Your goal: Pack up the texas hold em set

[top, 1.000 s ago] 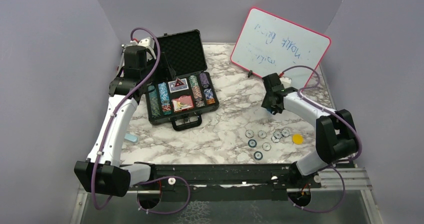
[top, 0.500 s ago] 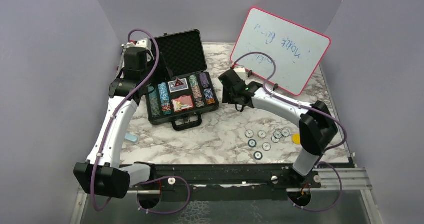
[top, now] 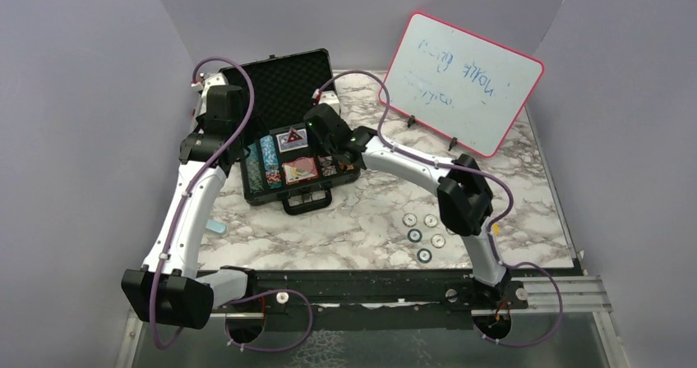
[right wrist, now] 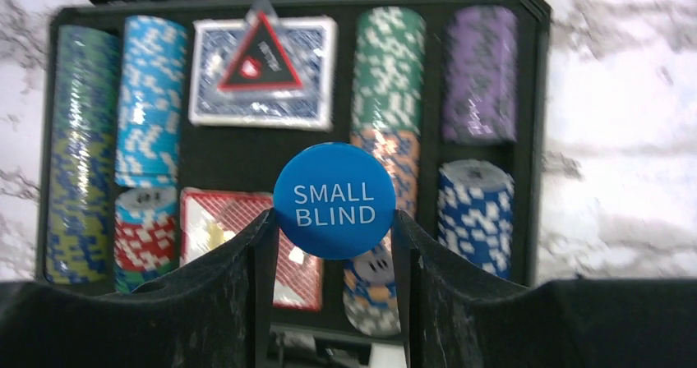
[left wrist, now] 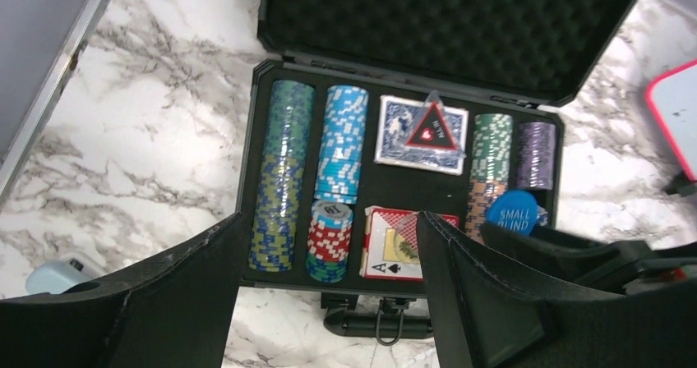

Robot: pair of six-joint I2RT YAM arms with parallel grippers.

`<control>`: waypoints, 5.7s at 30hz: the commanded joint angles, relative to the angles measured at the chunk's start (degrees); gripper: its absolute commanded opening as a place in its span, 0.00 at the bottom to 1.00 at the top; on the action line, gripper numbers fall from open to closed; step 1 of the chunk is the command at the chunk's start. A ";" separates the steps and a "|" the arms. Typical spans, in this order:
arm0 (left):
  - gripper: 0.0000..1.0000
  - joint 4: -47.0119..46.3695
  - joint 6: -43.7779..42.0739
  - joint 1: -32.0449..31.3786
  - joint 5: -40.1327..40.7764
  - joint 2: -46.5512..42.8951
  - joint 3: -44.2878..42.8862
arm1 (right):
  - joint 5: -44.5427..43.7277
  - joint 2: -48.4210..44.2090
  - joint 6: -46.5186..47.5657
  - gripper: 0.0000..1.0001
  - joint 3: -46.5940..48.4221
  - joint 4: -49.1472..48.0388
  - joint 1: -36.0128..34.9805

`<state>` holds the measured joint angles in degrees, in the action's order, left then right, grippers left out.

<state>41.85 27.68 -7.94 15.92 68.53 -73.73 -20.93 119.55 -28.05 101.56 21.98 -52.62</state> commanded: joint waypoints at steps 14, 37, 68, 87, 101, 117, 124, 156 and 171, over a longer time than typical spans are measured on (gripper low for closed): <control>0.77 1.66 8.01 3.87 -1.30 0.17 6.71 | 6.32 18.81 10.24 0.54 22.94 -6.53 -1.16; 0.77 0.83 7.21 4.50 -5.88 1.39 7.56 | 0.75 25.43 12.62 0.66 30.38 -5.01 -1.17; 0.77 -12.77 -8.42 -4.32 -34.89 -0.80 8.52 | -4.78 -26.10 -17.18 0.77 -27.56 14.69 5.81; 0.76 -14.76 -6.43 -9.36 -36.45 4.35 7.85 | 1.96 -44.68 -26.83 0.77 -55.13 27.20 17.01; 0.77 -17.61 -4.35 -9.76 -35.00 -2.67 16.02 | 4.67 -51.83 -20.75 0.85 -55.18 32.57 38.17; 0.77 -22.05 1.76 -13.16 -38.28 -7.11 25.72 | 12.18 -43.88 -16.38 0.94 -54.75 33.38 69.23; 0.77 -18.28 -1.46 -13.55 -35.24 -5.43 22.70 | 15.69 -43.48 -18.88 0.89 -58.99 30.10 70.81; 0.77 -16.18 -3.64 -14.29 -34.64 -0.12 17.13 | 13.90 -37.61 -10.26 0.53 -62.31 15.95 70.81; 0.79 -17.61 -2.78 -14.80 -42.32 4.12 14.98 | 16.04 -47.42 -10.35 0.49 -58.41 20.68 65.29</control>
<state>25.91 24.36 -21.89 -21.74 71.22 -57.01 -4.10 75.70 -37.60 40.58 42.22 15.62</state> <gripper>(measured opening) 0.784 0.520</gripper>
